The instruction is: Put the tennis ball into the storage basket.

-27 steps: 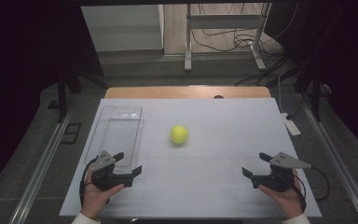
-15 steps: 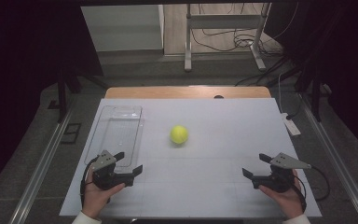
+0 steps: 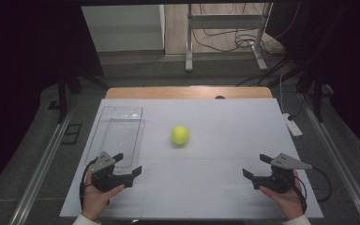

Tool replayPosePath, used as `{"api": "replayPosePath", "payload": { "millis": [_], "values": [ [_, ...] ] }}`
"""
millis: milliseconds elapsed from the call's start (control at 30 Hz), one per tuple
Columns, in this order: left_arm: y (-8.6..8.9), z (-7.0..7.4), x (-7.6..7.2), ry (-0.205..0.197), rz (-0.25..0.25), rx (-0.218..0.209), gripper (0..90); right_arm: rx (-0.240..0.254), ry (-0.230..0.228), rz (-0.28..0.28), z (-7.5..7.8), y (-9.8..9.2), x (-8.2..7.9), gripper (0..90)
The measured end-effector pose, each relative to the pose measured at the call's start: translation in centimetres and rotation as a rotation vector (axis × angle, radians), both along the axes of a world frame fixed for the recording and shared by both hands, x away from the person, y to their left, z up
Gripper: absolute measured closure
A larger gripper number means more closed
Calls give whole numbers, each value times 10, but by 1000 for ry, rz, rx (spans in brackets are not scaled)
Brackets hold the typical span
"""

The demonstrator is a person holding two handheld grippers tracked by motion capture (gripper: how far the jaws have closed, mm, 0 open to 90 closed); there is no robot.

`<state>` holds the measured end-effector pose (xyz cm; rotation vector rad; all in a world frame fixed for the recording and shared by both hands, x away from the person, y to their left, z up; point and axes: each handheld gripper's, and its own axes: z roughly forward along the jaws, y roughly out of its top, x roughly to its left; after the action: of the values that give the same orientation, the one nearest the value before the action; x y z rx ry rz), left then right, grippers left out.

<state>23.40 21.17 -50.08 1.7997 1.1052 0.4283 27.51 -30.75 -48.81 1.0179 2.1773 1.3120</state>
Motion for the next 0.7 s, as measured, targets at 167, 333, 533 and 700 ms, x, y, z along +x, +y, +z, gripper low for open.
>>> {"api": "replayPosePath", "payload": {
  "millis": [167, 333, 533, 700],
  "values": [
    [0, 1, -2, 9, 2, 4, 98, -7, 0, 4, -1, 3, 0, 102],
    [1, 0, -3, 16, 8, 9, 91, -2, 2, 9, 0, 3, 2, 102],
    [-3, 1, 0, 34, -6, 29, 91, -1, 1, 5, -1, 3, 3, 100],
    [-5, 7, 4, 41, -19, 37, 97, 0, 5, -1, -1, 2, 2, 100]
  ]
}}
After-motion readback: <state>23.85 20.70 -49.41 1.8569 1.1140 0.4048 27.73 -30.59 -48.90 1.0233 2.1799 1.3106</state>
